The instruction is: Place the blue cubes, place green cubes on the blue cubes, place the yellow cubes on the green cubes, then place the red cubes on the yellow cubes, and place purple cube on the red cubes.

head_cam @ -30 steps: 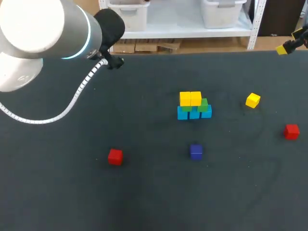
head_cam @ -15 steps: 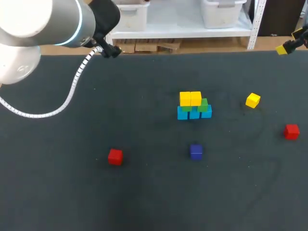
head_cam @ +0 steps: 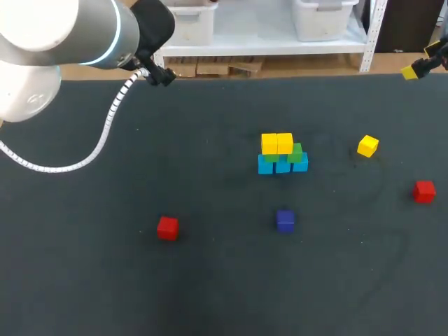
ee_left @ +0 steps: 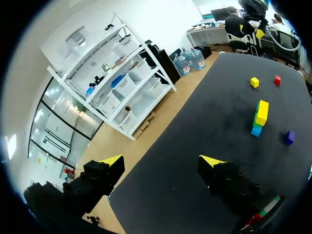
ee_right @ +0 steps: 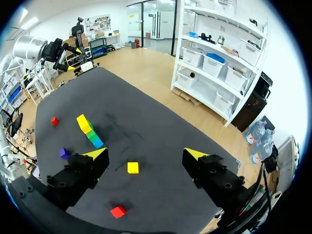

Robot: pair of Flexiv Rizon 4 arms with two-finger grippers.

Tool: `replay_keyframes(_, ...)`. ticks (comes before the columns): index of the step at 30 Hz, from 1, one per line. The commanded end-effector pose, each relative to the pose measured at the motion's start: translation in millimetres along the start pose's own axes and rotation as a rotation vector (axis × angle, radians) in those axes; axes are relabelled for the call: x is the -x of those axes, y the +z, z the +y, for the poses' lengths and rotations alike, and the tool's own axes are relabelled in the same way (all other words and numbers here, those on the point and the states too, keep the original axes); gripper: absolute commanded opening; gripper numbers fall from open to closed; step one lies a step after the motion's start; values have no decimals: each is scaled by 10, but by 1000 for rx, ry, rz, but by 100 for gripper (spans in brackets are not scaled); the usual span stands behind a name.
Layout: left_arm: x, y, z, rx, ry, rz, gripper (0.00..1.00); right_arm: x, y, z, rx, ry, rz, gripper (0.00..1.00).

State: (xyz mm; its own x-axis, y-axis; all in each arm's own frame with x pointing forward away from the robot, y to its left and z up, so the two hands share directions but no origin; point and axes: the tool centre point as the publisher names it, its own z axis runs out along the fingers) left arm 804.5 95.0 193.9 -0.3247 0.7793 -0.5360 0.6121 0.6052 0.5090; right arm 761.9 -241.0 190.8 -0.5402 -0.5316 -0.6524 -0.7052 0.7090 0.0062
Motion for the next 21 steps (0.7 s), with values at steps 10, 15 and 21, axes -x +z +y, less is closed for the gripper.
replay_keyframes(10, 6, 9, 14, -4, 2, 0, 100, -95, 155, 152, -13, -81, 104, 100)
replay_keyframes(15, 6, 9, 14, -4, 2, 0, 100, -301, 264, 372, 50, -88, 186, 100)
replay_keyframes(21, 6, 9, 14, -4, 2, 0, 100, -508, 594, 467, 143, -154, 304, 100)
